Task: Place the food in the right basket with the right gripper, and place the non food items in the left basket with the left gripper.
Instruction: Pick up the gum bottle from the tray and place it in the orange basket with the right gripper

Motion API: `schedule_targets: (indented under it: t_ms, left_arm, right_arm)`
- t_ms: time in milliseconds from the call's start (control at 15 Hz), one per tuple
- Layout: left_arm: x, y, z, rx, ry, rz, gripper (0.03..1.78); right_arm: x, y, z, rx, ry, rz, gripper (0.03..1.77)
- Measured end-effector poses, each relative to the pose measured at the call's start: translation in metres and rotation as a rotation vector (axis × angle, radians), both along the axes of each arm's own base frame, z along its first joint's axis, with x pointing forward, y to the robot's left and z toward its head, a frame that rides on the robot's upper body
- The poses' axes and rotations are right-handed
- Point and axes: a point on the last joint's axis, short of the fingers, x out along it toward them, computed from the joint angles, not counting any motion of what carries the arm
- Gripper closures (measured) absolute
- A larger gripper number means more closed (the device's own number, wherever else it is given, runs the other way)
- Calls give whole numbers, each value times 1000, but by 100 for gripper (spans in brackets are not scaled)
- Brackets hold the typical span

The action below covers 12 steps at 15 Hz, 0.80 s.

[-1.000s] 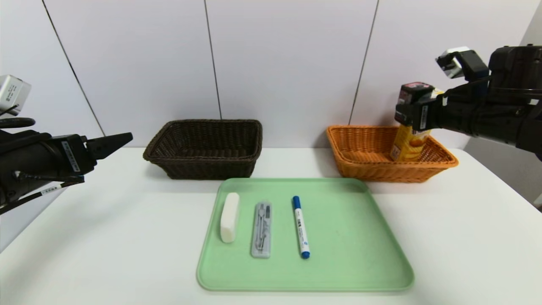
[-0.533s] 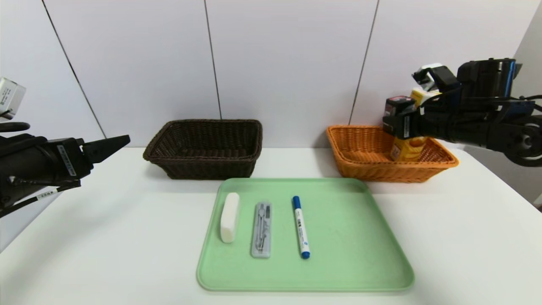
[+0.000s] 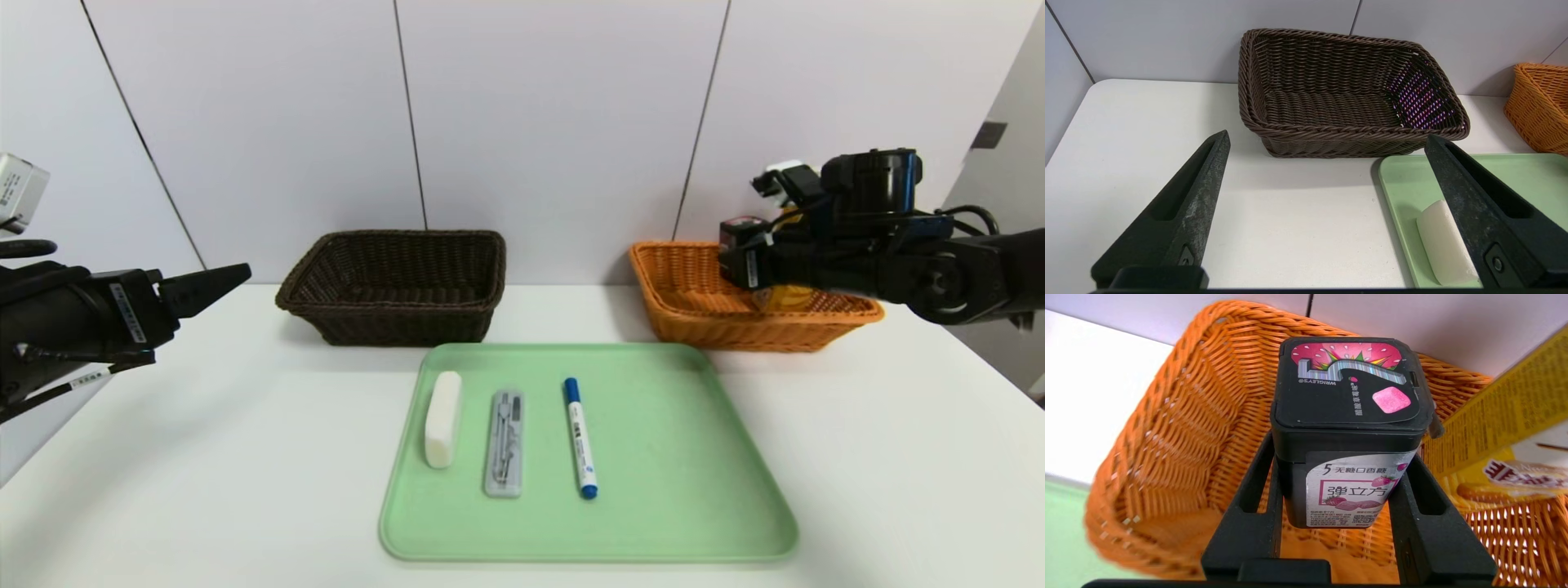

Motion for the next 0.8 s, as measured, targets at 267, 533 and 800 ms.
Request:
schedule_targets:
  t_ms: [267,533,800]
  left_arm:
    - [-1,1,1,0,-6,5,12]
    - [-1,1,1,0,-7,5,12]
    - [-1,1,2,0,-7,4,12]
  right_arm:
    - [21,3,-16,-2,18,-6,108]
    - [30,3,-30,-6,43,-7,108]
    - [36,4,-34,-3,16,-6,108]
